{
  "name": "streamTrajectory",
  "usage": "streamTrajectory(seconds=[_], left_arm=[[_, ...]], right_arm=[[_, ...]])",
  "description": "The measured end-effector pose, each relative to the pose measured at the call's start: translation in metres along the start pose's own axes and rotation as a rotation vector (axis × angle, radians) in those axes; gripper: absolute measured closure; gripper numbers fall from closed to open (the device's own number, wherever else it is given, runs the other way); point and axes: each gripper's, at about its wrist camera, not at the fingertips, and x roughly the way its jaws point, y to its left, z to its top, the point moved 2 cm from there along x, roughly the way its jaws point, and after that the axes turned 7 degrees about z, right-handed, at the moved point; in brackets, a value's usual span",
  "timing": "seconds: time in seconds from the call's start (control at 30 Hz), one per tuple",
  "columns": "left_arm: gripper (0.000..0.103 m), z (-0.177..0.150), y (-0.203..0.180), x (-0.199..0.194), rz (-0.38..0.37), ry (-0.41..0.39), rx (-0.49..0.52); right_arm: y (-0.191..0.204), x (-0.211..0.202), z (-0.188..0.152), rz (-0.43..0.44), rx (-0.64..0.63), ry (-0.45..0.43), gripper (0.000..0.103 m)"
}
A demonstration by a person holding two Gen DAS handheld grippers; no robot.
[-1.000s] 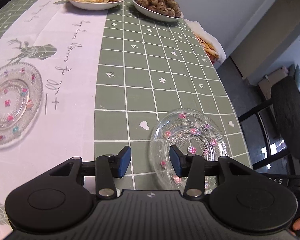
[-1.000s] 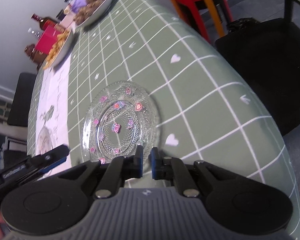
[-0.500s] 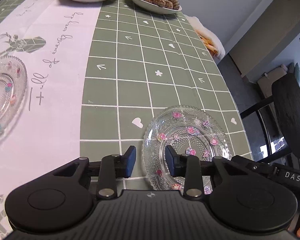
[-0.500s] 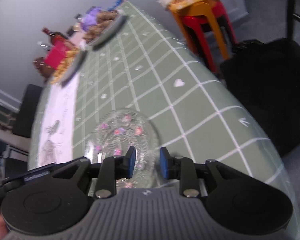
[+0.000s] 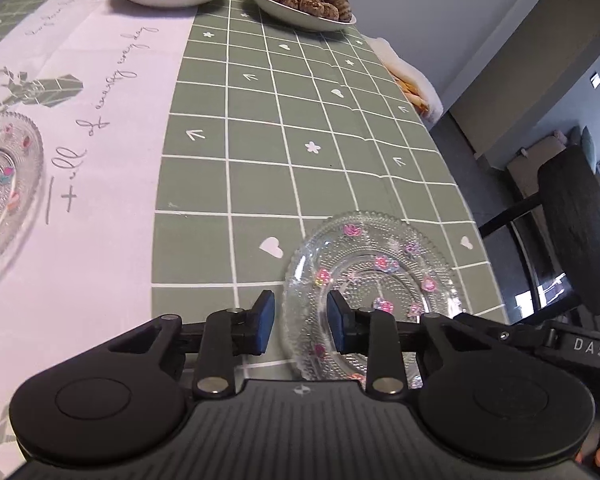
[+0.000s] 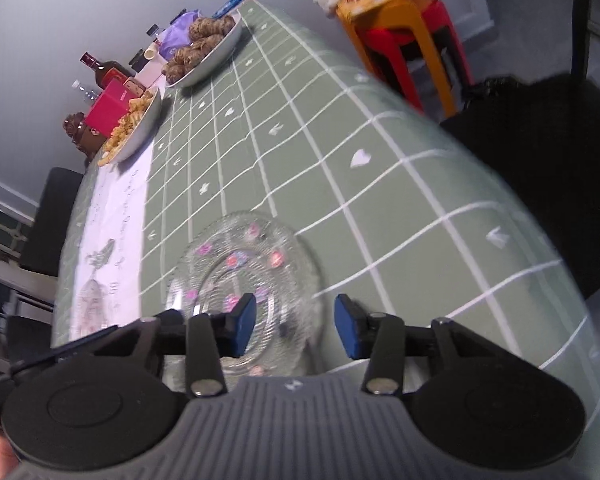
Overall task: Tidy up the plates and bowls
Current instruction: 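Carry the glass plate with the left gripper onto the Fruity plate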
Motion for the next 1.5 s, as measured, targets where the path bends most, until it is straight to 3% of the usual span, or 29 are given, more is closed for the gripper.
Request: streamTrajectory(seconds=[0.07,0.17,0.23,0.3,0.57,0.9,1.3,1.5], left_arm=[[0.069,0.0,0.0,0.001,-0.01,0.002,-0.009],[0.076,0.0,-0.001,0.001,0.006,-0.006,-0.002],[0.084,0.0,-0.001,0.001,0.013,-0.006,0.002],[0.087,0.001,-0.001,0.0,0.019,-0.009,0.012],[0.088,-0.005,-0.006,-0.008,0.055,-0.023,0.048],[0.089,-0.022,-0.007,-0.061,0.084,-0.052,0.043],[0.089,-0.09,-0.006,-0.129,0.108,-0.076,0.004],[0.089,-0.127,0.005,-0.141,0.085,-0.062,-0.084]], right_arm=[[0.0,0.001,-0.001,0.001,0.011,0.003,0.061],[0.001,0.001,-0.003,-0.029,-0.011,-0.004,0.085],[-0.004,0.001,-0.003,-0.021,-0.002,-0.008,0.09],[-0.009,0.001,-0.002,-0.014,0.015,-0.009,0.097],[0.001,0.0,-0.002,-0.043,-0.036,-0.013,0.097],[0.012,-0.02,-0.011,0.013,-0.041,0.039,0.097],[0.033,-0.068,-0.061,0.06,-0.151,0.096,0.097],[0.036,-0.089,-0.093,0.055,-0.236,0.125,0.097]])
